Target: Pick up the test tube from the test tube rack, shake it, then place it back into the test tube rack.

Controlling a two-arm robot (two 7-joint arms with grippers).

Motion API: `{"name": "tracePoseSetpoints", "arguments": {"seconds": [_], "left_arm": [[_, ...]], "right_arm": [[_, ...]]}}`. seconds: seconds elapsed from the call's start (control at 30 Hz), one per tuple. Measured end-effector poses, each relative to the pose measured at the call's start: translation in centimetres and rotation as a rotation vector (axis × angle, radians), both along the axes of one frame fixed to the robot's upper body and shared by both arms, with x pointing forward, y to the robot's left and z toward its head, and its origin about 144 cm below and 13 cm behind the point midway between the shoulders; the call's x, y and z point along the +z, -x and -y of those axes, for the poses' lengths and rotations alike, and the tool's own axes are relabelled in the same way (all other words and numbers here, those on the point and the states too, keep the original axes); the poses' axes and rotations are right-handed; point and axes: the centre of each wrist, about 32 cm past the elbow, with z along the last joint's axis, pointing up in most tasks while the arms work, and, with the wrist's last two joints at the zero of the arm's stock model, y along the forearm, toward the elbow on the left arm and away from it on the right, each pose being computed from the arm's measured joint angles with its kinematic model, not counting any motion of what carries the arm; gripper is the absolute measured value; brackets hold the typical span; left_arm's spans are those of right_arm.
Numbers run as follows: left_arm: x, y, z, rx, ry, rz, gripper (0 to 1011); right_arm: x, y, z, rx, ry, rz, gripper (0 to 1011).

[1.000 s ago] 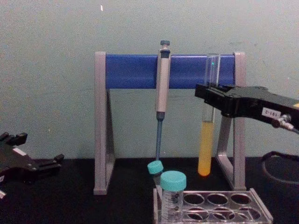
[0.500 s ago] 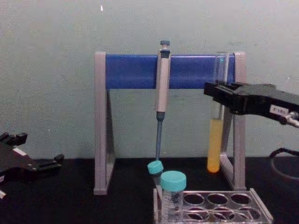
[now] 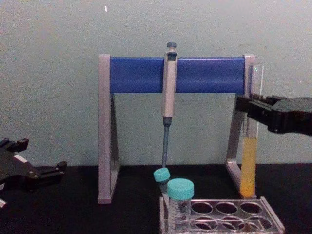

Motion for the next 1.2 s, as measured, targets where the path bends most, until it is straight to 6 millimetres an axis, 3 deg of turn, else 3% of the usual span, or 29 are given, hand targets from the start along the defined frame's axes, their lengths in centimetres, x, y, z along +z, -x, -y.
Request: {"name": "tracePoseSetpoints", "arguments": {"seconds": [0.3, 0.67, 0.9, 1.2], "left_arm": [[0.0, 0.0, 0.0, 0.000, 0.000, 0.000, 1001], [0.0, 0.0, 0.0, 0.000, 0.000, 0.000, 1001], [0.0, 0.0, 0.0, 0.000, 0.000, 0.000, 1001], [0.0, 0.0, 0.0, 0.000, 0.000, 0.000, 1001]], "right_arm": [[-0.5, 0.9, -1.4, 0.091, -0.019, -0.024, 232], [-0.1, -1.4, -3.2, 0.112, -0.054, 0.000, 232], [0.3, -2.8, -3.2, 0.073, -0.054, 0.015, 232], [0.3, -3.0, -2.8, 0.046, -0.043, 0.014, 232]]}}
